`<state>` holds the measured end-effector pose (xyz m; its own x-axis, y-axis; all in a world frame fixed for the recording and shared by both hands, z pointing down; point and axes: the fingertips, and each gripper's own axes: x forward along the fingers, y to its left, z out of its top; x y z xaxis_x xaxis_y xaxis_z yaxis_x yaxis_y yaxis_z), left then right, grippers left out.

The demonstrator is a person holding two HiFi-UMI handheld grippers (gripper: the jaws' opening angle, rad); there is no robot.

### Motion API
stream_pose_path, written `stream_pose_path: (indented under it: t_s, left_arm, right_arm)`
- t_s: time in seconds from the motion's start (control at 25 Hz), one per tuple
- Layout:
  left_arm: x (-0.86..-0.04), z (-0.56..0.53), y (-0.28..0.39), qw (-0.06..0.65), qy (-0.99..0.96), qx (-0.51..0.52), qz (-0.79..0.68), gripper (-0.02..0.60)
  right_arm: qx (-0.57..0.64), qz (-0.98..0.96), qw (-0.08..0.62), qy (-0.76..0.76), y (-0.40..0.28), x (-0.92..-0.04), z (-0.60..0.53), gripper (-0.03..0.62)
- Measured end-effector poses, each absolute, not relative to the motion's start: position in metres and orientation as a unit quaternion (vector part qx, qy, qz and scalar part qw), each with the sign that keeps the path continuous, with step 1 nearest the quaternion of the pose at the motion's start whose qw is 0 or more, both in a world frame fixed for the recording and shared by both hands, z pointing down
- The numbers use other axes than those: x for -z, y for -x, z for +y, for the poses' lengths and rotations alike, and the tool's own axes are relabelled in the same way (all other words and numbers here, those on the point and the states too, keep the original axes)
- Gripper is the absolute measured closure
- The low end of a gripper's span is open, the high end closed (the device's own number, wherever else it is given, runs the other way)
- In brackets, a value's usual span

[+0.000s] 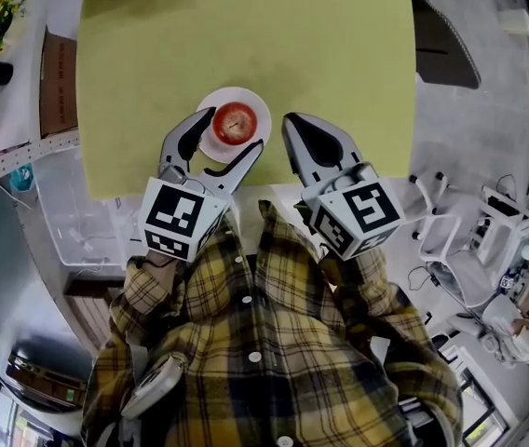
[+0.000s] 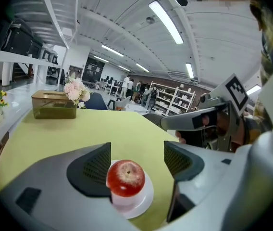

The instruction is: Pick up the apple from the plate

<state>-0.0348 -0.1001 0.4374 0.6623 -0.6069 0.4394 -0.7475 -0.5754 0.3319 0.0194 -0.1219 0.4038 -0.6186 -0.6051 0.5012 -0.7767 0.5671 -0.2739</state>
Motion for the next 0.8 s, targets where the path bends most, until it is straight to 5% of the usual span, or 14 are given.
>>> stream_pose_path:
  t_s: [0.8]
  left_arm:
    - [-0.509, -0.103, 0.027, 0.252, -0.868, -0.206, -0.376, 0.193]
  right_arm:
    - [-0.280, -0.843, 0.194, -0.415, -0.039, -0.449, -0.114, 0.597]
